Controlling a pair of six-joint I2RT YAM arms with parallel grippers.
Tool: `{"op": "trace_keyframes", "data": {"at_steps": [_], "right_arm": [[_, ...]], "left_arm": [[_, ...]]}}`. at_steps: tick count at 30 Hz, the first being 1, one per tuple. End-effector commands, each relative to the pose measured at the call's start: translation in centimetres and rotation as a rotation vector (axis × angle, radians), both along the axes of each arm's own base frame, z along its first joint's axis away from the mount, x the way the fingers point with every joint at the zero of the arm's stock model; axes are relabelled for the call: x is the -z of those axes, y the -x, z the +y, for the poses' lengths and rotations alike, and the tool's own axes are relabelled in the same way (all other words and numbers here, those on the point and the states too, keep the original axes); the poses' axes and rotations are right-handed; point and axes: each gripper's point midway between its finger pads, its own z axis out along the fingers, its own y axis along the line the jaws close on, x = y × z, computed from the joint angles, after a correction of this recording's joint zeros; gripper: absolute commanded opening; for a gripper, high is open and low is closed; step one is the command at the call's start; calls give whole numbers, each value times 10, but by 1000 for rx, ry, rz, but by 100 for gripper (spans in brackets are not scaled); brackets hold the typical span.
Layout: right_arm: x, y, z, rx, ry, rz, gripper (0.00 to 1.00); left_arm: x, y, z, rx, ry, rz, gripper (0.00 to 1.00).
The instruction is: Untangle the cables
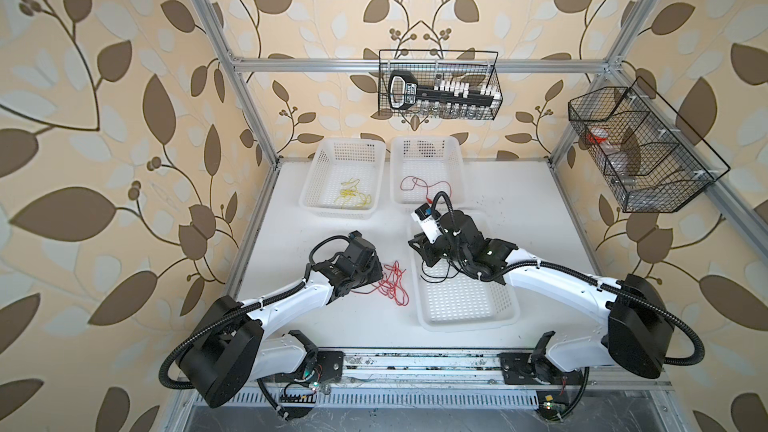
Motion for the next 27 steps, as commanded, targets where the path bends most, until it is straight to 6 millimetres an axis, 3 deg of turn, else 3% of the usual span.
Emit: {"op": "trace_keyframes", "data": {"at_steps": [1,10,20,27], "right_arm": [[-3,0,-7,21,-3,-13,27],[-3,0,-5,4,-23,-7,27],[-8,33,22,-192,-108,-3,41],[-10,56,47,-302,-130,-34,50]], "left_arm": [[-26,-12,-3,-18,15,-77,0],[-60,-15,17,-71,-31,-168,0],[-107,-14,33,-135,-2,-294,0],[-123,-15,38,-158,10,-334,0]]}}
